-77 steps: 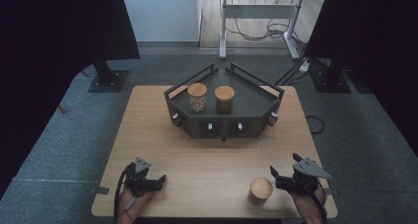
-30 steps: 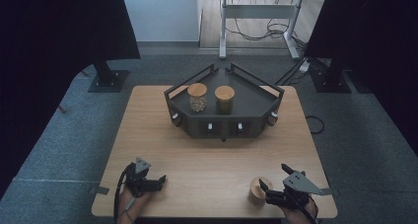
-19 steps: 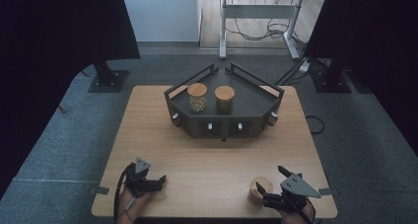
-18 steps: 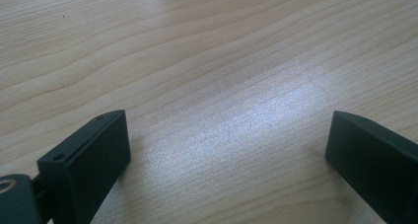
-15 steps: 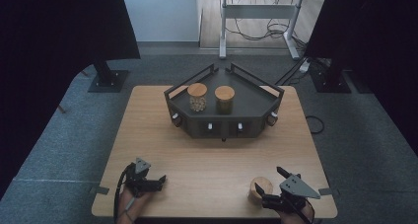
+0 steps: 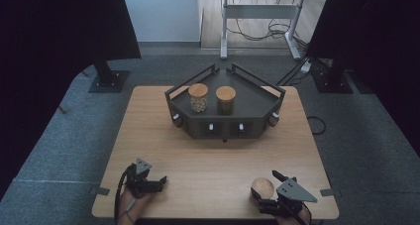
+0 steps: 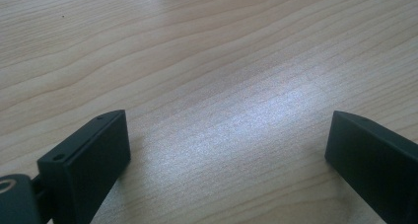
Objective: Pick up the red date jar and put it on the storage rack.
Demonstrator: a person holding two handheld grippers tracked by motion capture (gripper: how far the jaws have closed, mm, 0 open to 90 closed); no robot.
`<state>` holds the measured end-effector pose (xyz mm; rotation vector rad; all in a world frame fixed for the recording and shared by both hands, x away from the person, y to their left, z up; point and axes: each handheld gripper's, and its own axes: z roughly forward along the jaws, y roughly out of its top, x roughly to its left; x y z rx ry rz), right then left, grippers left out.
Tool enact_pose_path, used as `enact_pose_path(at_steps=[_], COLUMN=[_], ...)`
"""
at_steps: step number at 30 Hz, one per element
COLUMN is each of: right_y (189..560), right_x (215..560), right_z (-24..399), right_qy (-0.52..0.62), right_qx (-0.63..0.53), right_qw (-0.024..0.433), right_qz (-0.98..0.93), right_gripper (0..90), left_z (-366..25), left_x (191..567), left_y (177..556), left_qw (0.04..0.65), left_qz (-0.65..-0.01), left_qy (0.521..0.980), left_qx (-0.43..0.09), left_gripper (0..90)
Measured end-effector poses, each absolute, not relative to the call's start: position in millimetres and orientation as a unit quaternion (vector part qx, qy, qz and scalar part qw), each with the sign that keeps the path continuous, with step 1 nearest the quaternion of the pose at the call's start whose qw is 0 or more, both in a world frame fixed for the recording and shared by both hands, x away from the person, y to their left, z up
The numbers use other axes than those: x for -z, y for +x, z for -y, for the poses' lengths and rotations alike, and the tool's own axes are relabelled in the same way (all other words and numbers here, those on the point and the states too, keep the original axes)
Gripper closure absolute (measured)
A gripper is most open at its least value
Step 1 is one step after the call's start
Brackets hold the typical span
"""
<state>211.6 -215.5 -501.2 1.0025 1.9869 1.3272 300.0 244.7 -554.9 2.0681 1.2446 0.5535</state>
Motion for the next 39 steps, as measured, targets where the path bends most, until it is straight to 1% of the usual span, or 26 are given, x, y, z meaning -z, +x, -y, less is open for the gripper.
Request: enact_pose_path(at_steps=[39], right_y=[208.2], right_x=[530.2], right_z=[215.0], right_qy=[0.375], right_qx=[-0.486], right_qw=[0.259], right_qz=[-0.746], right_gripper=[8.0], left_z=[-244.7], left_x=[554.9], left_y=[299.9], left_qw=[0.327], left_qz=[-0.475], left_qy=[0.789], left_qx=[-0.211], left_gripper=[3.0])
